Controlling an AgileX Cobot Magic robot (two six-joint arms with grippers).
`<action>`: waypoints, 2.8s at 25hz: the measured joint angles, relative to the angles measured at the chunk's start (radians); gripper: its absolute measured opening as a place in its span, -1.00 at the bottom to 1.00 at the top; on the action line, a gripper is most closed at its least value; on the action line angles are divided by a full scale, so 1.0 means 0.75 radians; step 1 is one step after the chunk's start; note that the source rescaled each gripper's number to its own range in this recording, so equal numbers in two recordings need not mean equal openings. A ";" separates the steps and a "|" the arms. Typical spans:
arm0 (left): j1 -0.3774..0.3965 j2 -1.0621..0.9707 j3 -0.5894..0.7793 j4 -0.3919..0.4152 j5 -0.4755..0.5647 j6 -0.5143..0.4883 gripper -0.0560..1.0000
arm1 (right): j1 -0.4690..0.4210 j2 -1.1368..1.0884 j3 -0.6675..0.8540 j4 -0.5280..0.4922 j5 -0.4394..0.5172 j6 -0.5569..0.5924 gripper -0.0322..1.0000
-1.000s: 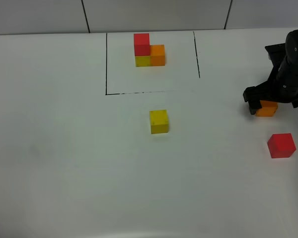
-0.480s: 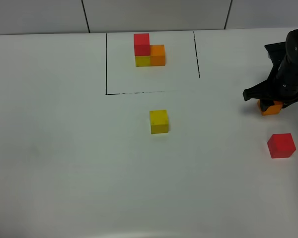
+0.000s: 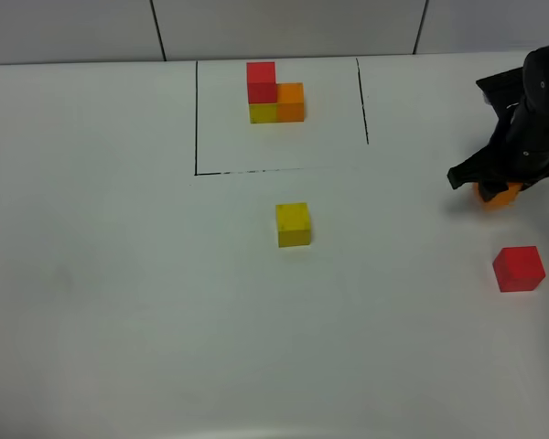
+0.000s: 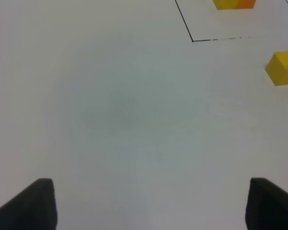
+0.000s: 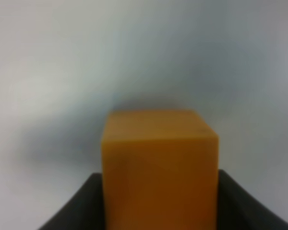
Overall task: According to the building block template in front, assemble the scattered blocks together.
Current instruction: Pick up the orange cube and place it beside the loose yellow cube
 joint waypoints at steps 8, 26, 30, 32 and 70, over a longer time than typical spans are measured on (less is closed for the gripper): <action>0.000 0.000 0.000 0.000 0.000 0.000 0.41 | 0.113 -0.087 -0.019 -0.059 0.108 -0.241 -0.91; 0.000 0.000 0.000 0.004 0.000 -0.001 0.41 | 0.302 -0.089 -0.019 -0.072 0.204 -0.696 -0.92; 0.000 0.000 0.000 0.004 0.000 -0.001 0.41 | 0.328 -0.089 -0.019 -0.073 0.224 -0.779 -0.92; 0.000 0.000 0.000 0.004 0.000 -0.001 0.41 | 0.340 -0.089 -0.019 -0.073 0.231 -0.823 -0.92; 0.000 0.000 0.000 0.004 0.000 0.001 0.41 | 0.515 0.092 -0.209 0.151 0.205 -1.288 -0.92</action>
